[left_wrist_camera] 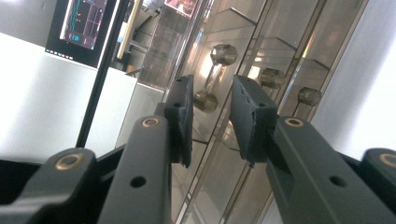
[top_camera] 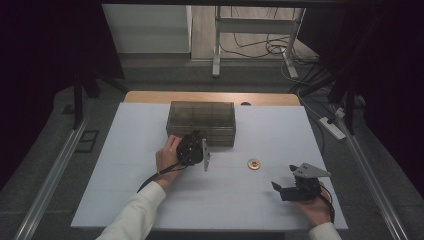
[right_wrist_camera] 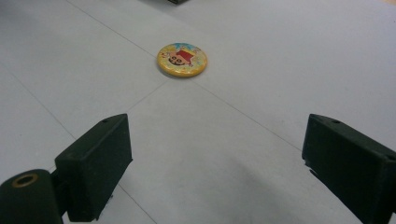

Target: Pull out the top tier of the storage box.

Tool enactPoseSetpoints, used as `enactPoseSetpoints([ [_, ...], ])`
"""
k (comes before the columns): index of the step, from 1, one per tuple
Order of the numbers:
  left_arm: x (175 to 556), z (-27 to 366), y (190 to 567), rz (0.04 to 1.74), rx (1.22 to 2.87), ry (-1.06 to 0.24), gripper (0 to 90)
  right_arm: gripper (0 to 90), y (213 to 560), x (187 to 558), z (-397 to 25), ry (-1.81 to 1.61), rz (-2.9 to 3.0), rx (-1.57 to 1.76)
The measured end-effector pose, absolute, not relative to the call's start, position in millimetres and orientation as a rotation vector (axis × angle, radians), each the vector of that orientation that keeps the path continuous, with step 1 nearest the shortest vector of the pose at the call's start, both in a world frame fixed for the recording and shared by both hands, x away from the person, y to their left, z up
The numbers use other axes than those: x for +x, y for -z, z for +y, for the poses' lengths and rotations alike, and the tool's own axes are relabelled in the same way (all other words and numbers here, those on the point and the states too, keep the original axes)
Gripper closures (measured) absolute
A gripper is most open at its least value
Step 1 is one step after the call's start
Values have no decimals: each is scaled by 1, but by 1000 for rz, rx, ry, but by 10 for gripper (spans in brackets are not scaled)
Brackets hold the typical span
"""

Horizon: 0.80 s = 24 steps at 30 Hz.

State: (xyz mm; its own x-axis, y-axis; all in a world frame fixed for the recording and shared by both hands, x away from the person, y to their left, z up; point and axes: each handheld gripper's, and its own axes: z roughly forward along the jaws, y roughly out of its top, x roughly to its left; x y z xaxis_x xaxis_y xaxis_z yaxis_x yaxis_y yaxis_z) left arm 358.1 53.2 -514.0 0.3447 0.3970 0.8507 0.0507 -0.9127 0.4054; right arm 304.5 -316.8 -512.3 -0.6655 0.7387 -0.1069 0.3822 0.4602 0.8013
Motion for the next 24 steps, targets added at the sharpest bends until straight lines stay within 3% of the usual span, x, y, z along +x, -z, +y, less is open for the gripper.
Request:
enactPoseSetpoints([
  [24, 357, 52, 517, 314, 2316, -1685, 785, 81, 512, 305, -317, -1078, 2271, 938],
])
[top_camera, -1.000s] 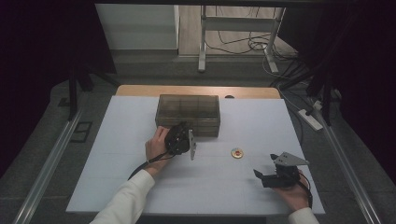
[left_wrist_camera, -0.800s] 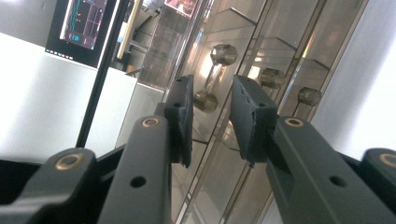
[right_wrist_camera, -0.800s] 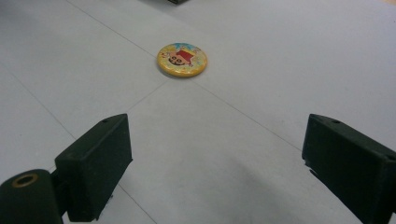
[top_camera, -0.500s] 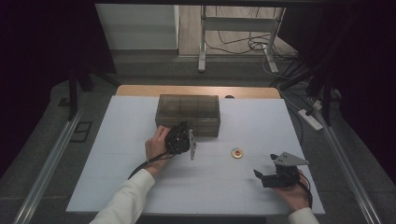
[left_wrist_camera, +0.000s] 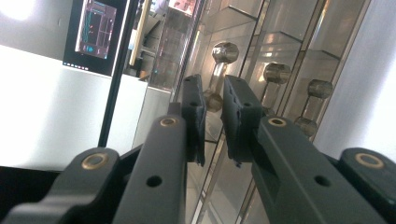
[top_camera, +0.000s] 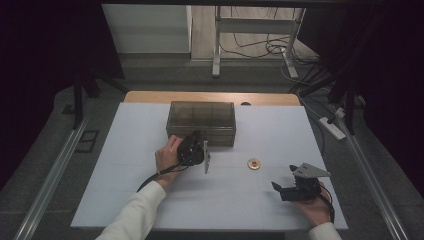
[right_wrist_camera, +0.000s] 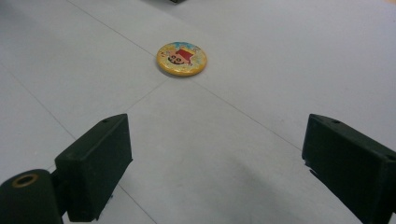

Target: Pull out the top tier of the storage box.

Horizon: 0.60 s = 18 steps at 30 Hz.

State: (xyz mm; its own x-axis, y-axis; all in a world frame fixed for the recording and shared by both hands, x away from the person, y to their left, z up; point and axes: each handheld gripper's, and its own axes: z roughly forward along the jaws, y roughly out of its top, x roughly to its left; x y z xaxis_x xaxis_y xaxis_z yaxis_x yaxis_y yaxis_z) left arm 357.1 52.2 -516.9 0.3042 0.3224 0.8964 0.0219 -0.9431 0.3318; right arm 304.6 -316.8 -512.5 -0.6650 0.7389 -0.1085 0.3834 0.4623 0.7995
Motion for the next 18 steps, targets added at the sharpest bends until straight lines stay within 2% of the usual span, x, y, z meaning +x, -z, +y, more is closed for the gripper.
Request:
enactPoseSetpoints([
  [18, 356, 51, 519, 283, 2316, -1732, 800, 81, 513, 305, -317, -1080, 2271, 940],
])
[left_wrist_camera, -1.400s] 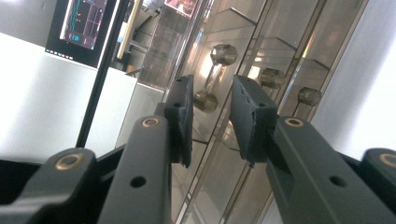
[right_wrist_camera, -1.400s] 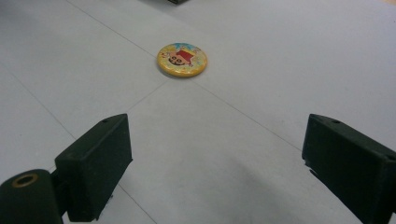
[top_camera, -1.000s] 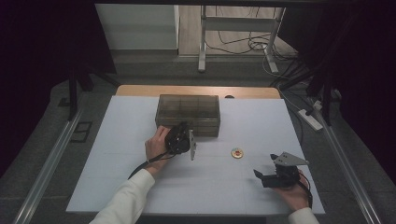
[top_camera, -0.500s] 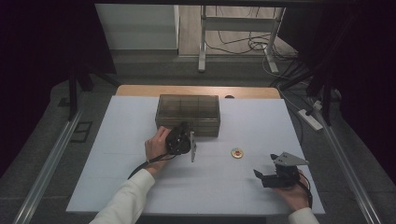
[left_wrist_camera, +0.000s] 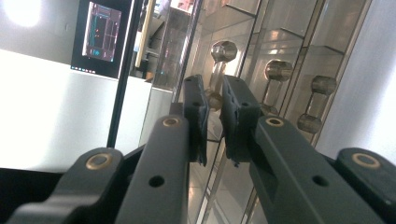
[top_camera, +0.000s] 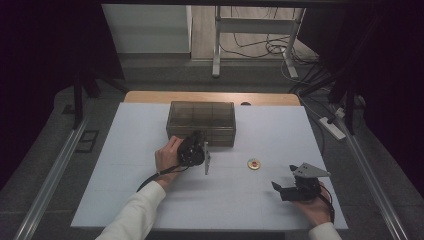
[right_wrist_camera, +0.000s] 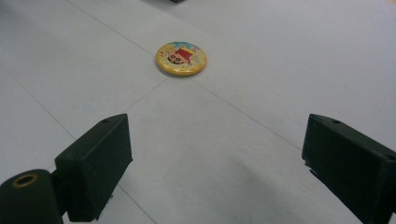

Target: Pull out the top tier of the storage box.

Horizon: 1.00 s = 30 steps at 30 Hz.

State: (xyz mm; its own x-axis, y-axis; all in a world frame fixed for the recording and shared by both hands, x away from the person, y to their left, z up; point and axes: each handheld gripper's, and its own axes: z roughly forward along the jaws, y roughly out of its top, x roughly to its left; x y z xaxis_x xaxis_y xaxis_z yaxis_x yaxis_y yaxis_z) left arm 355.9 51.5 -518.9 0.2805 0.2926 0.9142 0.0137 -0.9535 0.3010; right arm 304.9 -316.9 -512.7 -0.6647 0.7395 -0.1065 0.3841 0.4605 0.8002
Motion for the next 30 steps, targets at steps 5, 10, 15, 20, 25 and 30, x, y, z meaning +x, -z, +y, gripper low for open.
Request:
enactPoseSetpoints([
  [5, 355, 52, 519, 285, 2317, -1731, 803, 81, 513, 305, -317, -1081, 2272, 940],
  [10, 354, 52, 519, 287, 2320, -1732, 804, 81, 513, 305, -317, -1081, 2270, 942],
  [15, 353, 52, 519, 286, 2320, -1737, 805, 81, 513, 305, -317, -1079, 2273, 939],
  [20, 351, 52, 519, 285, 2321, -1733, 805, 81, 513, 305, -318, -1077, 2271, 942],
  [25, 348, 52, 519, 283, 2323, -1730, 804, 81, 513, 305, -318, -1074, 2274, 939],
  [30, 345, 52, 519, 283, 2325, -1725, 804, 81, 513, 305, -318, -1073, 2275, 939],
])
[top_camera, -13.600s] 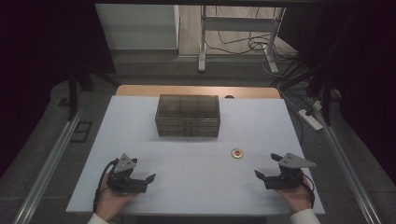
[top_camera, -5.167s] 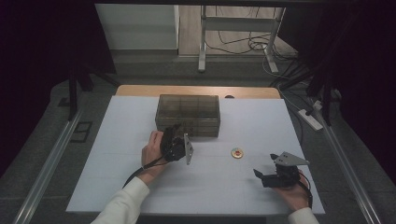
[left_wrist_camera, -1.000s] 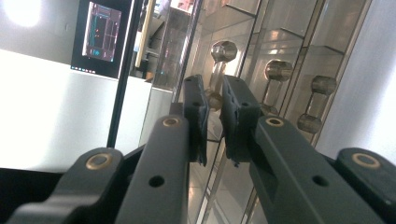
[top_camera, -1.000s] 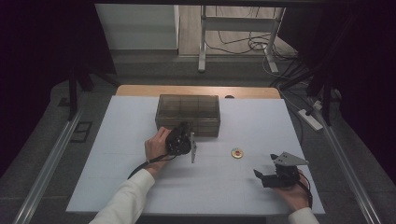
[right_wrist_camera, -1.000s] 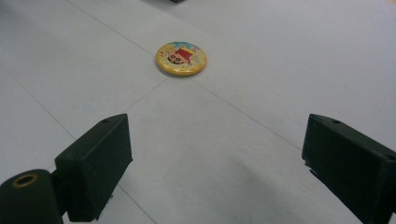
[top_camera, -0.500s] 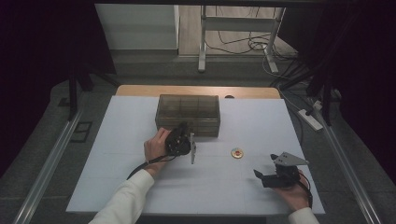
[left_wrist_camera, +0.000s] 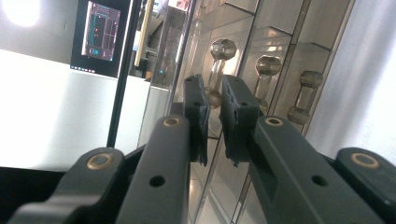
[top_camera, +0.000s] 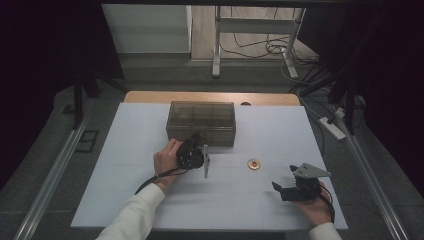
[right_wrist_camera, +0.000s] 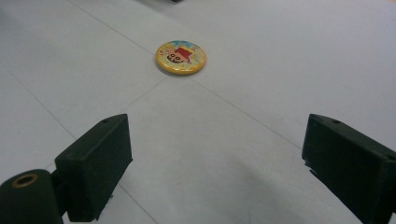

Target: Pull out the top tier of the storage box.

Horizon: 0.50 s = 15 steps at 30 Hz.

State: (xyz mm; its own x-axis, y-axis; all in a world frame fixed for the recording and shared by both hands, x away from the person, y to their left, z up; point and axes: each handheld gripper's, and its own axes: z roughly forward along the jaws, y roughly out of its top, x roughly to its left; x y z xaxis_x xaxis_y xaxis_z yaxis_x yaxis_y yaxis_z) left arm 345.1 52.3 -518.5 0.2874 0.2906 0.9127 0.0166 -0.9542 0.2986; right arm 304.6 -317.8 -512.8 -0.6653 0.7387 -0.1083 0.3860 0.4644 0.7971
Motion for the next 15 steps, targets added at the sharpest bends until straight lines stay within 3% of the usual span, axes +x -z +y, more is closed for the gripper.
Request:
enactPoseSetpoints([
  [14, 342, 52, 520, 304, 2308, -1741, 769, 81, 513, 305, -318, -1072, 2274, 941],
  [15, 342, 52, 519, 313, 2301, -1735, 599, 81, 513, 304, -318, -1071, 2274, 941],
])
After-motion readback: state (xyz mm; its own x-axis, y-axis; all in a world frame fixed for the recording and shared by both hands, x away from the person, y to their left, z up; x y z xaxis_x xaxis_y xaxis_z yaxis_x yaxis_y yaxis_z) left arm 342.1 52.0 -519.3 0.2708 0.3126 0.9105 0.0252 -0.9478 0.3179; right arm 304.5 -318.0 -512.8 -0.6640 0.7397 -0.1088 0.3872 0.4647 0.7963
